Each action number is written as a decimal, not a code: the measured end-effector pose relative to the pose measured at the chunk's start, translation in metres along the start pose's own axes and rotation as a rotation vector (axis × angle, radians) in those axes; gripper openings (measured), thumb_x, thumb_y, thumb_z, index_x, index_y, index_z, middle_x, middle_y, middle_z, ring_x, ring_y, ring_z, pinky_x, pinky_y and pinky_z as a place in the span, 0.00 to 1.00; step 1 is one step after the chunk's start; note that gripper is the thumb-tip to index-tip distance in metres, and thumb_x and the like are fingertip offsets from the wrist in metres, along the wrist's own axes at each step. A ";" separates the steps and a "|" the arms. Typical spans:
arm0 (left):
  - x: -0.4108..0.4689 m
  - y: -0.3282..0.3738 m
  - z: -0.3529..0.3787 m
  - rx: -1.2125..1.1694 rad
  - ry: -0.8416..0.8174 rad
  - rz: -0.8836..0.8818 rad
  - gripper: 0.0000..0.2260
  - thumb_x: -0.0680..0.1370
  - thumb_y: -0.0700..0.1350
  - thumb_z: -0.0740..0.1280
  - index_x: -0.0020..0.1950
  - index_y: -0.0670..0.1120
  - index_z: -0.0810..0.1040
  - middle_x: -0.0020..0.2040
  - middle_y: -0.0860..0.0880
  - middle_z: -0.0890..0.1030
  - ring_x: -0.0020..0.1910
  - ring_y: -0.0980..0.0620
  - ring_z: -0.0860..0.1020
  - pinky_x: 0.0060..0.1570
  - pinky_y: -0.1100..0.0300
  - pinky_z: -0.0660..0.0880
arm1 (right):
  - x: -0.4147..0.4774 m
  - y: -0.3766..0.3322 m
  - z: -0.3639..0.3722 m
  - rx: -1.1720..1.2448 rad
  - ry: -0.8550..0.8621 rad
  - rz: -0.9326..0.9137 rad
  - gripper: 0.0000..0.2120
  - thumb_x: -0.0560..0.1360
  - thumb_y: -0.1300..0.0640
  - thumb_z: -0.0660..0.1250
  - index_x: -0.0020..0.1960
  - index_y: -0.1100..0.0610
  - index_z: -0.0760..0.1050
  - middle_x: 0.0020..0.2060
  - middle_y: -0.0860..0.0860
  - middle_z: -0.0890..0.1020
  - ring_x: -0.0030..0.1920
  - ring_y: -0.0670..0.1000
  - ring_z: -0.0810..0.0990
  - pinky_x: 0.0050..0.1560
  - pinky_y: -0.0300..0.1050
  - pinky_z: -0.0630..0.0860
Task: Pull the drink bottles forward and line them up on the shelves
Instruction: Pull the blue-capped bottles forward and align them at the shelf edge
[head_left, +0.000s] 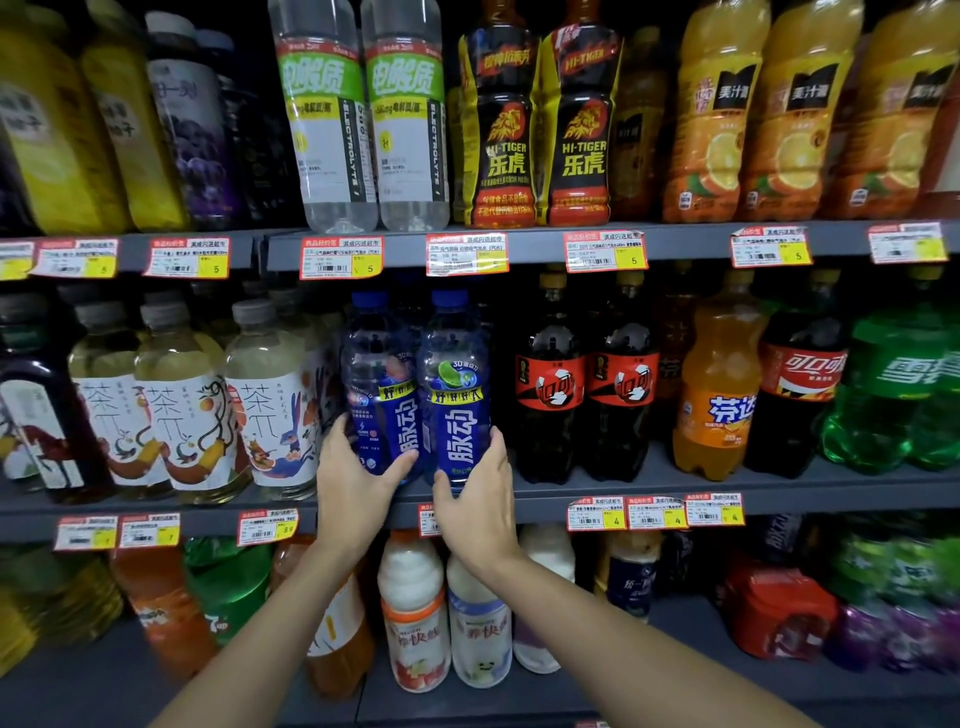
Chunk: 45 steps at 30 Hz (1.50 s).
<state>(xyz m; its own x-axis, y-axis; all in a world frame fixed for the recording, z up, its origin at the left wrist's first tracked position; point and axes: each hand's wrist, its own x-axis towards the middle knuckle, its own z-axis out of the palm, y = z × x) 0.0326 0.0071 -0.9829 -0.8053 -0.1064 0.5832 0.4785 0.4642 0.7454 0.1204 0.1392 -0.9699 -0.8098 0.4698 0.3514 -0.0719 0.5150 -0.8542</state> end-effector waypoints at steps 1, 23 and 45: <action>-0.004 -0.001 0.001 0.009 0.011 0.004 0.38 0.67 0.57 0.80 0.71 0.47 0.69 0.63 0.48 0.77 0.61 0.51 0.76 0.61 0.48 0.76 | 0.001 0.001 -0.001 -0.019 -0.005 -0.008 0.38 0.77 0.54 0.71 0.79 0.57 0.54 0.70 0.54 0.70 0.70 0.53 0.68 0.71 0.51 0.68; 0.023 -0.008 -0.027 0.133 -0.400 0.084 0.46 0.60 0.54 0.84 0.70 0.51 0.63 0.64 0.50 0.79 0.54 0.60 0.75 0.53 0.65 0.69 | 0.023 0.009 -0.023 -0.157 -0.198 -0.075 0.44 0.70 0.53 0.80 0.76 0.55 0.57 0.68 0.53 0.73 0.68 0.53 0.73 0.68 0.53 0.73; 0.038 -0.011 -0.037 0.165 -0.573 0.094 0.48 0.61 0.55 0.84 0.71 0.49 0.58 0.67 0.47 0.77 0.56 0.56 0.76 0.59 0.60 0.72 | 0.034 0.012 -0.036 -0.341 -0.265 -0.113 0.46 0.69 0.44 0.79 0.76 0.55 0.55 0.66 0.55 0.78 0.65 0.55 0.78 0.63 0.52 0.77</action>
<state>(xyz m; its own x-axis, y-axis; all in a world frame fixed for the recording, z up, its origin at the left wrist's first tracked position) 0.0097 -0.0343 -0.9570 -0.8445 0.4111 0.3432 0.5331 0.5839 0.6123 0.1129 0.1870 -0.9549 -0.9325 0.2193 0.2871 -0.0090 0.7803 -0.6253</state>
